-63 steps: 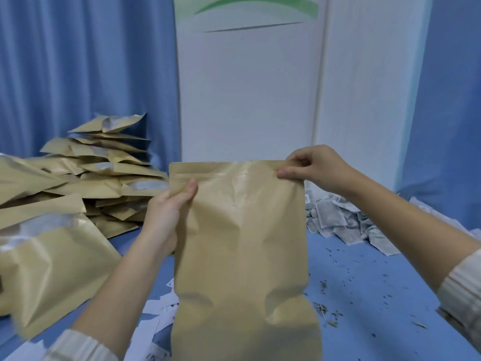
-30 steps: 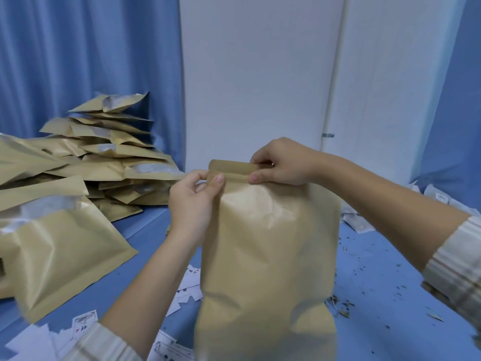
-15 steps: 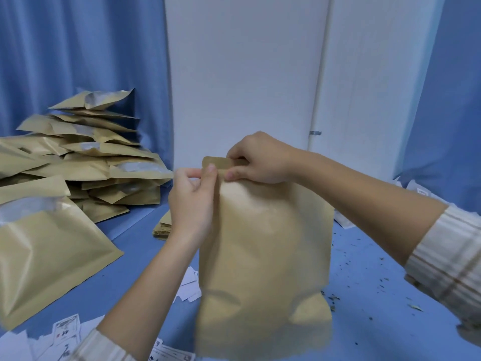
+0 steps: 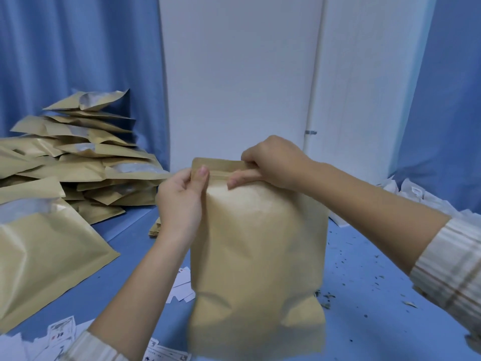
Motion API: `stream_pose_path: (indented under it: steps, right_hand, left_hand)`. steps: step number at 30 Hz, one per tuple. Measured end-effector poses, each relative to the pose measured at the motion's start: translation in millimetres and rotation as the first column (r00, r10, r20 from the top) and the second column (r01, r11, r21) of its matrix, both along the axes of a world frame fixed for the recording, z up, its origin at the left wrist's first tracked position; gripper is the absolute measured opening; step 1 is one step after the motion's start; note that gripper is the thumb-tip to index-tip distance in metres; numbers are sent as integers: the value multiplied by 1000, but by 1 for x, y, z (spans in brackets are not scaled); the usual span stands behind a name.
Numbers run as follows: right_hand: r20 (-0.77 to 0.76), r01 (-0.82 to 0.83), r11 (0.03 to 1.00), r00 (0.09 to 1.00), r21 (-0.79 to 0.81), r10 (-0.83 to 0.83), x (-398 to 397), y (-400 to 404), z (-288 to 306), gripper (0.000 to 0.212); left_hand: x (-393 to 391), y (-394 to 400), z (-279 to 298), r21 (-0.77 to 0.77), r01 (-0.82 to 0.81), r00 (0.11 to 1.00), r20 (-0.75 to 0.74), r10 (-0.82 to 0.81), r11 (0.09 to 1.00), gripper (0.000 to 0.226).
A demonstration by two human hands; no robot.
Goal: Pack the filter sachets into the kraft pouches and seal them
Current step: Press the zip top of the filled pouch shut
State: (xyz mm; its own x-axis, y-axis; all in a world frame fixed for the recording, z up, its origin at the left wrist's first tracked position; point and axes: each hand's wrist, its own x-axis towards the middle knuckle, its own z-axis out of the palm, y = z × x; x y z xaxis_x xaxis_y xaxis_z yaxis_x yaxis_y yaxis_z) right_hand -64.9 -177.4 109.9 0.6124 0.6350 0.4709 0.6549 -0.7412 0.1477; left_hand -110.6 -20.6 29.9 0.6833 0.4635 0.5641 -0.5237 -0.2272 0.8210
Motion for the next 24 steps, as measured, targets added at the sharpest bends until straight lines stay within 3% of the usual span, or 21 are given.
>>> stream_pose_path:
  steps: [5, 9, 15, 18, 24]
  right_hand:
    - [125, -42, 999, 991, 24, 38, 1, -11, -7, 59]
    - [36, -15, 996, 999, 87, 12, 2, -25, -6, 67]
    - [43, 83, 994, 995, 72, -86, 7, -41, -4, 69]
    - [-16, 106, 981, 994, 162, -105, 10, -52, -11, 69]
    - [30, 110, 982, 993, 156, -116, 7, -49, -15, 61]
  left_hand:
    - [-2, -5, 1, 10, -10, 999, 43, 10, 1000, 49]
    - [-4, 6, -1, -7, -14, 999, 43, 14, 1000, 50]
    - [-2, 17, -3, -105, 48, 998, 53, -43, 993, 45]
    - [-3, 23, -2, -91, 35, 998, 61, -30, 995, 47]
    - [-5, 18, -5, -44, -13, 997, 70, 16, 999, 49]
